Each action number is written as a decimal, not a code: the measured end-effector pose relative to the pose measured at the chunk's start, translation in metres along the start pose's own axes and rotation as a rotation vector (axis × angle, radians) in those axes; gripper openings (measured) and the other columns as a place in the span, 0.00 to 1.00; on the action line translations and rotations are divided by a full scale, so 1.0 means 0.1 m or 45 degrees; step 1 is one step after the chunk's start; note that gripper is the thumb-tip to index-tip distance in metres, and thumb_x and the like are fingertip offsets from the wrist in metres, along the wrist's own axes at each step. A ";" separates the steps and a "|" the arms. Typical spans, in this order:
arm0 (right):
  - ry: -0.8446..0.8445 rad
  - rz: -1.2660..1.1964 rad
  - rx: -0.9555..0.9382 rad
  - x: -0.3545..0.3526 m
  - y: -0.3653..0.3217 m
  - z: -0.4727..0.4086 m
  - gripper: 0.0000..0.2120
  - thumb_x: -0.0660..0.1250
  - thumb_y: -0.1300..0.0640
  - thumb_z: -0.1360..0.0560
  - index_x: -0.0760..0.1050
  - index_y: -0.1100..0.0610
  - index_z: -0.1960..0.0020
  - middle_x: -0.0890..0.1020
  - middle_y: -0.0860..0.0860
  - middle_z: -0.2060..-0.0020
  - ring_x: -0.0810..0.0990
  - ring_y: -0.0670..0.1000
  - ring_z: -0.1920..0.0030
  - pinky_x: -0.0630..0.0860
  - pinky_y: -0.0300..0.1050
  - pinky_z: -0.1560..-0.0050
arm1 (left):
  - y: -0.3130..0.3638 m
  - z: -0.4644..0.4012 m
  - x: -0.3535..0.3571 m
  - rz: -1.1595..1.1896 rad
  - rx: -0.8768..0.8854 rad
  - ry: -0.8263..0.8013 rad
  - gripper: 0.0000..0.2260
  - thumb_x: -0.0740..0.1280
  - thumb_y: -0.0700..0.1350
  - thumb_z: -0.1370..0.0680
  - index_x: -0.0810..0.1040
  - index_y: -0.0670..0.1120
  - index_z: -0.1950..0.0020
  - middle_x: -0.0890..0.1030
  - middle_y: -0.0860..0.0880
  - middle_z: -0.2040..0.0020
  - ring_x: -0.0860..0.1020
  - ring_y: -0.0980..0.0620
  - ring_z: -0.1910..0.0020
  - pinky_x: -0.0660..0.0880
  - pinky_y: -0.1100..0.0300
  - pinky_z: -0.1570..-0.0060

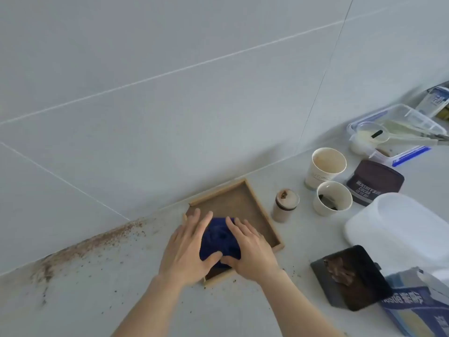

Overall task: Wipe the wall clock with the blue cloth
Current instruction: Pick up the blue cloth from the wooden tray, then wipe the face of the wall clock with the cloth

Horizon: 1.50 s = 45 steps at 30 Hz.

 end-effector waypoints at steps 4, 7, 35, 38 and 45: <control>0.051 0.080 0.004 0.03 0.08 -0.03 0.39 0.72 0.42 0.24 0.57 0.48 0.19 0.67 0.48 0.22 0.65 0.54 0.24 0.70 0.55 0.27 | 0.01 -0.03 0.21 0.003 -0.040 -0.090 0.46 0.69 0.67 0.23 0.41 0.64 0.15 0.52 0.52 0.12 0.62 0.47 0.17 0.62 0.52 0.20; 0.086 0.129 -0.012 0.03 0.08 -0.05 0.31 0.71 0.46 0.23 0.66 0.48 0.23 0.74 0.46 0.27 0.71 0.52 0.31 0.74 0.51 0.33 | 0.07 -0.05 0.27 -0.066 -0.014 -0.045 0.42 0.71 0.62 0.21 0.49 0.61 0.15 0.66 0.55 0.17 0.69 0.50 0.22 0.66 0.55 0.23; 0.599 0.334 -0.274 -1.31 -1.53 -0.05 0.05 0.67 0.54 0.22 0.79 0.50 0.46 0.83 0.46 0.53 0.78 0.52 0.49 0.67 0.46 0.63 | -0.36 0.34 -1.93 -0.346 -0.003 0.487 0.09 0.69 0.50 0.21 0.84 0.59 0.42 0.86 0.58 0.50 0.75 0.51 0.45 0.65 0.55 0.44; 0.671 0.391 -0.347 -1.48 -2.03 0.03 0.08 0.67 0.59 0.24 0.79 0.49 0.47 0.83 0.46 0.55 0.78 0.51 0.50 0.66 0.46 0.66 | -0.54 0.63 -2.33 -0.334 -0.024 0.581 0.10 0.66 0.50 0.19 0.83 0.59 0.41 0.86 0.59 0.49 0.74 0.52 0.45 0.64 0.57 0.44; 0.849 0.548 -0.487 -1.74 -3.24 0.39 0.09 0.75 0.61 0.29 0.82 0.49 0.54 0.83 0.45 0.63 0.80 0.51 0.59 0.63 0.43 0.70 | -1.00 1.43 -3.15 -0.321 -0.057 0.788 0.10 0.64 0.50 0.19 0.83 0.59 0.42 0.86 0.59 0.50 0.71 0.52 0.47 0.64 0.56 0.44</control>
Point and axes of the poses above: each hand's wrist, its own z-axis away from the middle knuckle, its own x-axis out of the palm, y = z × x, the point moved 7 cm from there along -z, towards the middle knuckle
